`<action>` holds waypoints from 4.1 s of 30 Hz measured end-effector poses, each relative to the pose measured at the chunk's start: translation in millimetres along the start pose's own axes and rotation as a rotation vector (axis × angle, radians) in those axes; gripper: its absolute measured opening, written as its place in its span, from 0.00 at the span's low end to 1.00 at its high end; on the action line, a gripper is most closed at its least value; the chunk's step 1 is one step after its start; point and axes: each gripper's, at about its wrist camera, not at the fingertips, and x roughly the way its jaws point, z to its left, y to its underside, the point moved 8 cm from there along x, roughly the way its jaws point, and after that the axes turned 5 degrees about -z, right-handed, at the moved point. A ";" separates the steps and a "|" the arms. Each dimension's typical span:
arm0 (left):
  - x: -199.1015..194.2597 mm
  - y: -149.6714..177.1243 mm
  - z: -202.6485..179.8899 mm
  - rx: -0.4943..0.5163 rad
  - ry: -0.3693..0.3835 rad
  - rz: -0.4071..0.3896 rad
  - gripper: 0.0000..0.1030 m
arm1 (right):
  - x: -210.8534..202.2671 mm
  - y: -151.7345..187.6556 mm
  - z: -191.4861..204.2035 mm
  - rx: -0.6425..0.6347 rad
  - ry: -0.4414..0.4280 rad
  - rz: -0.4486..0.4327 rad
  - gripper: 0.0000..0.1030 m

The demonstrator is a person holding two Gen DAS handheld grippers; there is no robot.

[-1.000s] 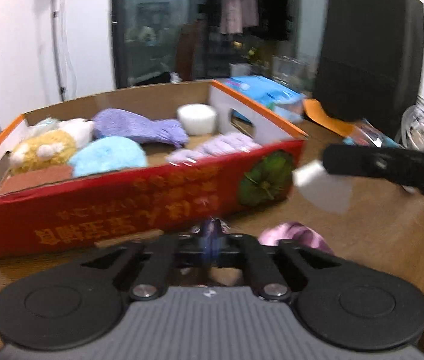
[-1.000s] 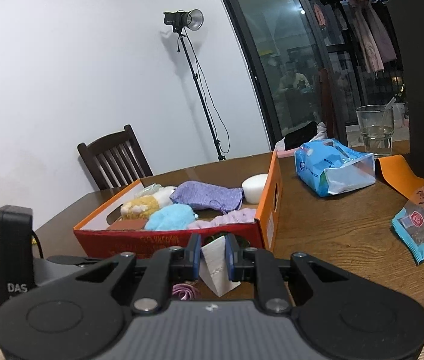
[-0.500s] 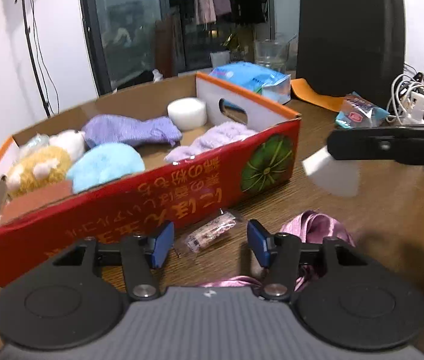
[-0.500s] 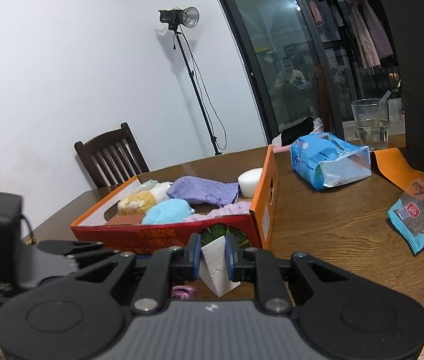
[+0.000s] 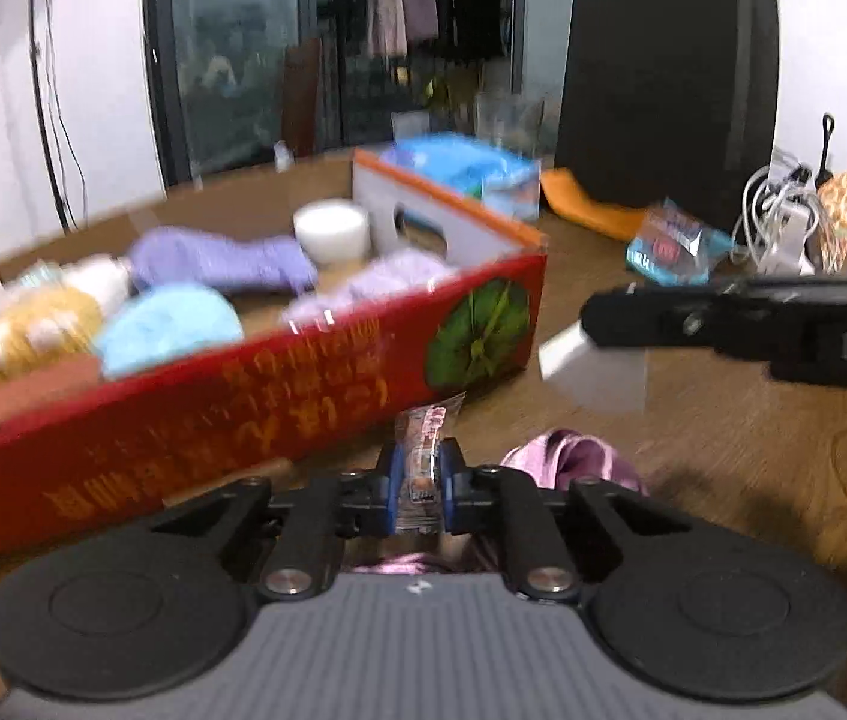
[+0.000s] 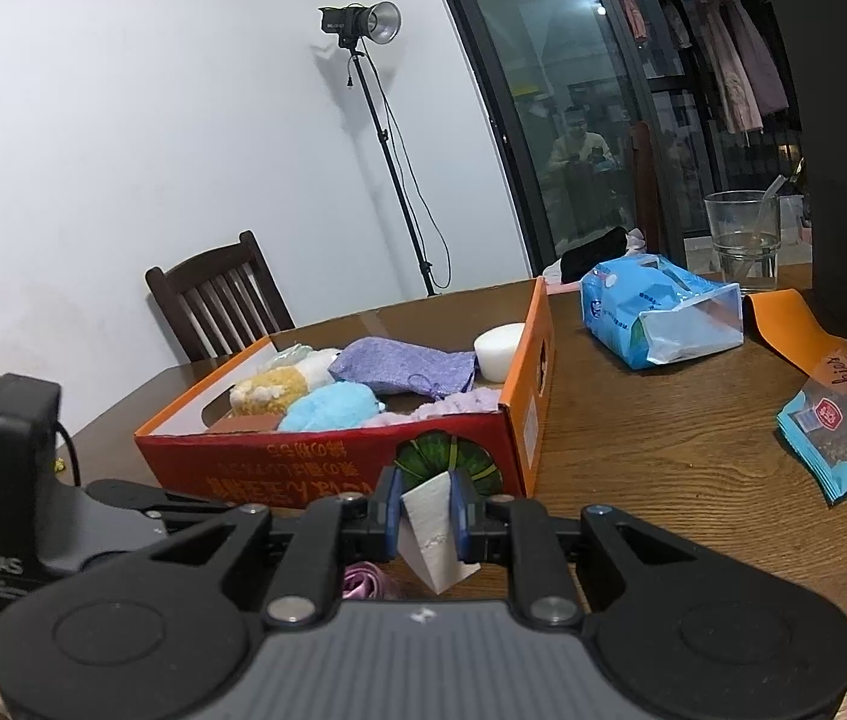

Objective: Organize soft objects

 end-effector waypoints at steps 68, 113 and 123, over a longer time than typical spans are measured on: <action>-206.8 71.6 35.9 -0.267 -0.140 -0.142 0.74 | -55.3 78.0 106.1 -0.221 0.044 0.148 0.63; 4.9 -116.3 110.3 -0.503 0.173 -0.096 0.19 | 90.0 -119.8 24.9 -0.016 -0.007 -0.010 0.21; 115.3 -98.3 116.0 -0.477 0.146 0.178 0.20 | 199.6 -88.8 -18.3 -0.198 0.173 0.244 0.21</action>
